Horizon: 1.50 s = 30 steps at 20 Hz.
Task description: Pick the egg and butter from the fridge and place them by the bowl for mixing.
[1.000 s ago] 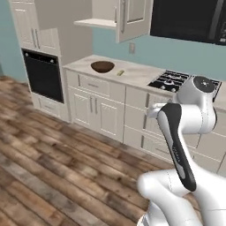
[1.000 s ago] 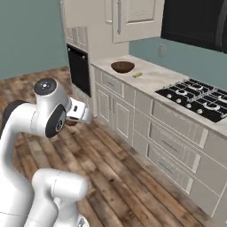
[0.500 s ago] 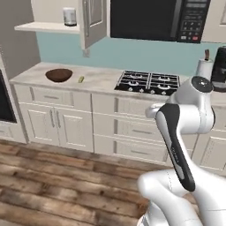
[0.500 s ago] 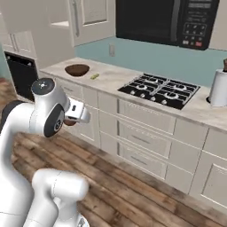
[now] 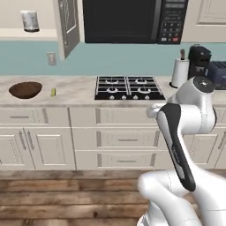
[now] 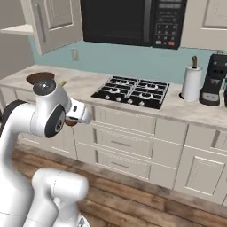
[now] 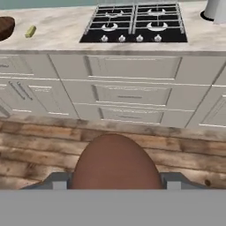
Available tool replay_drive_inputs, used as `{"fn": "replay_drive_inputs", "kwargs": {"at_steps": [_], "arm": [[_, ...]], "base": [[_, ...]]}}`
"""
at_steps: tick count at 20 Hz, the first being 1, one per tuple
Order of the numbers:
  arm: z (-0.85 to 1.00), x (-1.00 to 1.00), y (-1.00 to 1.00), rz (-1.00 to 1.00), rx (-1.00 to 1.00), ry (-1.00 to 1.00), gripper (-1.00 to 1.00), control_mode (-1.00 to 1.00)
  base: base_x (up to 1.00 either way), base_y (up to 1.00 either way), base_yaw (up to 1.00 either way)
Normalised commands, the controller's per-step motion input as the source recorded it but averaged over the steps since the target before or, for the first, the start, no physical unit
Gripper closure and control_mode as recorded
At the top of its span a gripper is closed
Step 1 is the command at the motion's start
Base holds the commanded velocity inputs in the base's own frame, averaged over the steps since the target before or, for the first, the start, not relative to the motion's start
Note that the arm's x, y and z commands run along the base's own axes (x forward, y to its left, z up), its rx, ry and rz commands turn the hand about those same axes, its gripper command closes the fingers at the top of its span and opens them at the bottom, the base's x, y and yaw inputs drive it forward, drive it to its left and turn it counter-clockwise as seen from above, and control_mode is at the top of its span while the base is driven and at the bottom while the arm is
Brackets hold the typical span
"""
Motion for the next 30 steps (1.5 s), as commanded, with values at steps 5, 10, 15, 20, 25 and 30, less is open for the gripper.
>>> {"fn": "replay_drive_inputs", "kwargs": {"at_steps": [5, 10, 15, 20, 25, 30], "arm": [[0.0, 0.0, 0.0, 0.0, 0.0, 0.0, 1.0, 1.0], [0.0, 0.0, 0.0, 0.0, 0.0, 0.0, 1.0, 1.0], [0.0, 0.0, 0.0, 0.0, 0.0, 0.0, 1.0, 1.0], [0.0, 0.0, 0.0, 0.0, 0.0, 0.0, 1.0, 1.0], [0.0, 0.0, 0.0, 0.0, 0.0, 0.0, 1.0, 1.0], [0.0, 0.0, 0.0, 0.0, 0.0, 0.0, 1.0, 1.0]], "base": [[0.56, 0.58, -0.19], [0.45, 0.76, -0.01], [0.39, 0.82, 0.0], [0.43, 0.76, -0.03], [0.48, 0.72, -0.07], [0.58, 0.61, -0.16]]}}
